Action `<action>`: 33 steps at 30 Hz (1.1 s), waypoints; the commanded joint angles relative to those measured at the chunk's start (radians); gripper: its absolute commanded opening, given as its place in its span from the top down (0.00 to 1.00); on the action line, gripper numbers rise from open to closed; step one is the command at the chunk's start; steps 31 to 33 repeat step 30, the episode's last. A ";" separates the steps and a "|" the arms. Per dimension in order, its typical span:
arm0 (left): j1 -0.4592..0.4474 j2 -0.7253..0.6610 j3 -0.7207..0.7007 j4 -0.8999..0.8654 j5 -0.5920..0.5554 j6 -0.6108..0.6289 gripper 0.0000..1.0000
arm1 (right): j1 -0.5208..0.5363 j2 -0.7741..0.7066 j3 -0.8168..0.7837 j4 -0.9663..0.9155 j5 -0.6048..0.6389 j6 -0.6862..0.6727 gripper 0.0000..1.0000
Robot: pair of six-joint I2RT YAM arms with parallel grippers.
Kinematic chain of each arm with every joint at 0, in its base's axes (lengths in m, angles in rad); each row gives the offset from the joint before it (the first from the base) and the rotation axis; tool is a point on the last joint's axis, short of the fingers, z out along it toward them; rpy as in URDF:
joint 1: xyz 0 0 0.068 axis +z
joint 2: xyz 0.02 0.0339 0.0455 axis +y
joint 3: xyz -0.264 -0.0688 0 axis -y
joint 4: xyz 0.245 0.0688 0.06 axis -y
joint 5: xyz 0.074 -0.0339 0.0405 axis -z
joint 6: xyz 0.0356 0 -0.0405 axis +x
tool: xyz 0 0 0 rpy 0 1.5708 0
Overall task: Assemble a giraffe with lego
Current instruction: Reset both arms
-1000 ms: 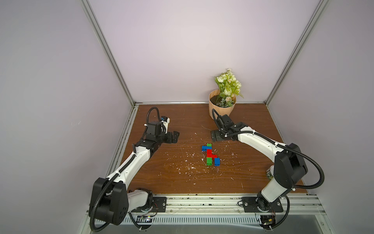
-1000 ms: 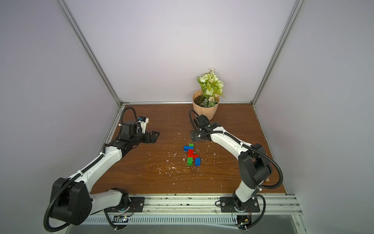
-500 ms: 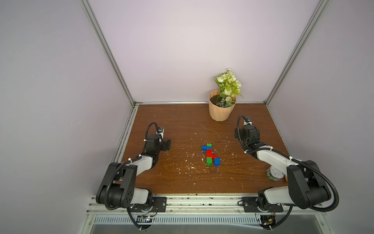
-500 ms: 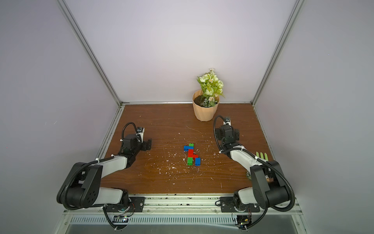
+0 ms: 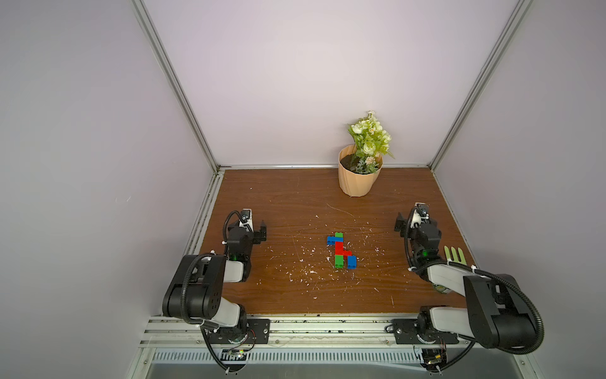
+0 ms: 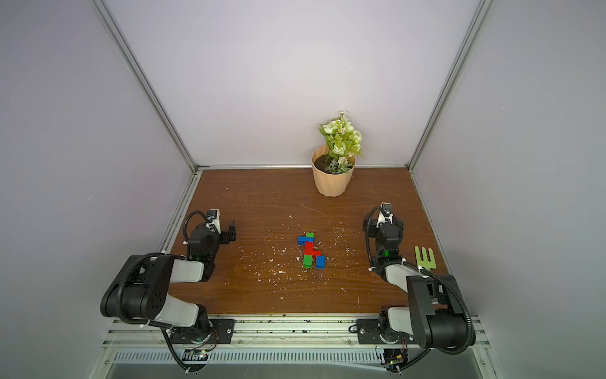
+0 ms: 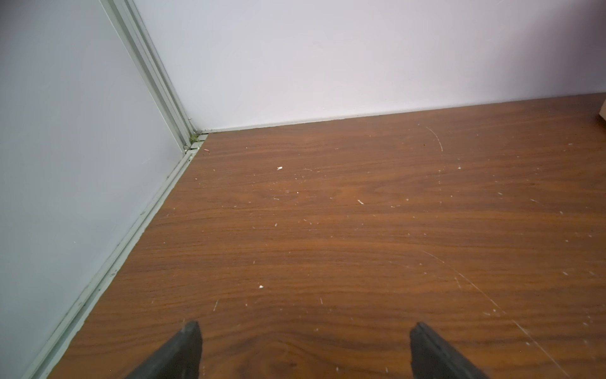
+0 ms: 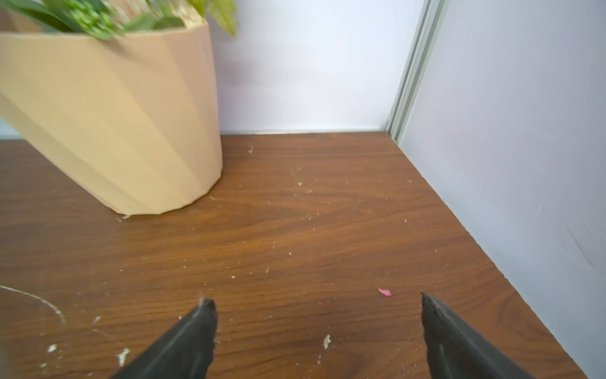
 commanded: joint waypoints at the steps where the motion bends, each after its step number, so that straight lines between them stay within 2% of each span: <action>1: 0.012 -0.002 -0.003 0.088 0.011 -0.014 0.00 | -0.005 0.019 -0.079 0.240 -0.012 -0.008 0.01; 4: 0.012 0.001 0.000 0.087 0.002 -0.017 0.01 | -0.006 0.111 -0.108 0.361 -0.022 -0.009 0.01; 7: 0.012 0.002 0.001 0.087 0.000 -0.018 0.01 | -0.006 0.235 -0.035 0.349 0.024 0.006 0.02; 9: 0.012 0.003 0.002 0.084 -0.001 -0.018 0.01 | -0.002 0.207 -0.006 0.250 0.018 0.004 0.01; 10: 0.012 0.002 0.002 0.083 -0.001 -0.017 0.01 | -0.001 0.226 -0.020 0.309 0.017 -0.004 0.01; 14: 0.012 -0.003 -0.001 0.085 0.000 -0.015 0.01 | -0.001 0.205 -0.014 0.265 0.017 0.000 0.00; 33: 0.012 -0.003 -0.001 0.086 0.000 -0.017 0.01 | 0.004 0.207 -0.024 0.285 0.018 -0.005 0.00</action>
